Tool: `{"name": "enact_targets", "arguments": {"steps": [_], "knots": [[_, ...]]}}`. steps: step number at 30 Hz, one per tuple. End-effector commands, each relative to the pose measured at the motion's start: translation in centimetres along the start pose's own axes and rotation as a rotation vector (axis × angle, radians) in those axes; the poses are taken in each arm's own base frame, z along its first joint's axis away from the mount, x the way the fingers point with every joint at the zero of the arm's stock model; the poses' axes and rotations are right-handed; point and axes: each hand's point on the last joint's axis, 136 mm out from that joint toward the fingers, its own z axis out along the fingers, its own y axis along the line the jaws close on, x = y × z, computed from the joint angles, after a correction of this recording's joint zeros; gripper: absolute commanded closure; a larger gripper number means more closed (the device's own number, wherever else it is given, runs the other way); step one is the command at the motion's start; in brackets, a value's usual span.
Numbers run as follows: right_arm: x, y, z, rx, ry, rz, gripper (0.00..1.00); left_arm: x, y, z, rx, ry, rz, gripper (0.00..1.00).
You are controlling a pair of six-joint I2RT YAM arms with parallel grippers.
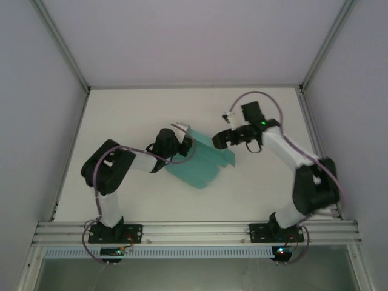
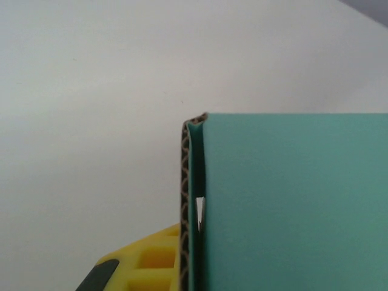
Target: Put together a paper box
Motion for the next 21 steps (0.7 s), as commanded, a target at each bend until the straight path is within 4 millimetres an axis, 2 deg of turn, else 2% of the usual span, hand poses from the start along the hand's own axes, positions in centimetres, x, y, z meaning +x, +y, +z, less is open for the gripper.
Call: {"name": "enact_targets", "arguments": {"steps": [1,5,11,15,19,21], "knots": [[-1.3,0.8,-4.0,0.059,-0.184,-0.047,0.01,-1.4,0.1,-2.0,0.015,0.005,-0.132,1.00],[-0.6,2.8,-5.2,0.024,-0.255,-0.086,0.04,-1.4,-0.2,-3.3,0.037,0.060,-0.200,1.00],[0.0,4.1,-2.8,0.007,-0.178,-0.160,0.28,-1.5,-0.9,-4.0,0.054,0.102,-0.234,1.00],[-0.9,3.6,-1.7,0.100,-0.153,-0.191,0.68,-1.4,-0.3,-3.8,0.007,0.125,-0.261,1.00],[-0.8,4.1,-1.5,0.149,-0.164,-0.221,0.95,-0.8,2.5,-3.8,-0.161,0.148,-0.290,1.00],[-0.7,4.3,-1.6,0.188,-0.185,-0.234,1.00,-0.4,4.5,-4.0,-0.296,0.160,-0.297,1.00]]}}
